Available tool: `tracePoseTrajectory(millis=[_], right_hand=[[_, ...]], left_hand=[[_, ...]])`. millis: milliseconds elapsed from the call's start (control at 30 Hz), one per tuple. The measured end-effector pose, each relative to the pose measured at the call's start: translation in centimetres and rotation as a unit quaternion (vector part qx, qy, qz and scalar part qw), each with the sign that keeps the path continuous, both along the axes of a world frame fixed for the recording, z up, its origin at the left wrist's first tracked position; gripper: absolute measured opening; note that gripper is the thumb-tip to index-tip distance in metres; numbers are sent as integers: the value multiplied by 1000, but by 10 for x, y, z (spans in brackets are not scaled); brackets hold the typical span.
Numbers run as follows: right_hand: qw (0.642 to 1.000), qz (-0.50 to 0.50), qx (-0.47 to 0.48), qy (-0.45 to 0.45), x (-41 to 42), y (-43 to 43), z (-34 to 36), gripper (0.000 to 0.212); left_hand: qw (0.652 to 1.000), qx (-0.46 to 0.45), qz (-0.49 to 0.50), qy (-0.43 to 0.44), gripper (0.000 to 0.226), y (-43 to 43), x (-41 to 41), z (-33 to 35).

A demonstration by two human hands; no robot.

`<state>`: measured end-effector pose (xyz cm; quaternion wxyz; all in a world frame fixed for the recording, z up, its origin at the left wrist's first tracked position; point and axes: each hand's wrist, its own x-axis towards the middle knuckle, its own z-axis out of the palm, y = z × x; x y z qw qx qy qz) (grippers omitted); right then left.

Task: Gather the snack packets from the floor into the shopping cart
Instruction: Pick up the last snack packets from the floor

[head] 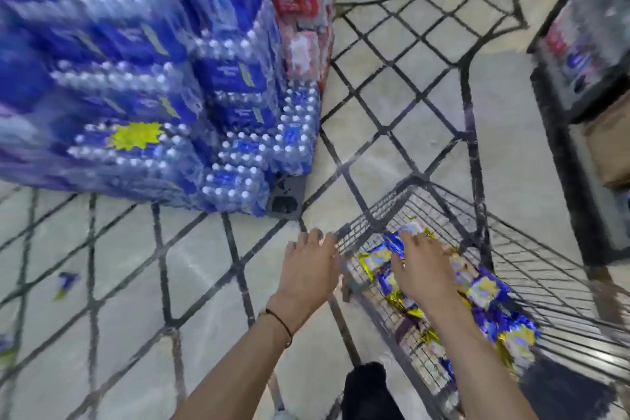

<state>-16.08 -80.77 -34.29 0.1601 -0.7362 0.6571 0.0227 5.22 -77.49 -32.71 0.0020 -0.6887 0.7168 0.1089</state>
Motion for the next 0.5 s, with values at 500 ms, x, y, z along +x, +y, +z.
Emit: tracePoseTrajectory(millis=[500], right_hand=[[942, 330, -24, -59, 377, 160, 101, 39]], left_hand=[[943, -61, 326, 32, 40, 316, 275, 75]])
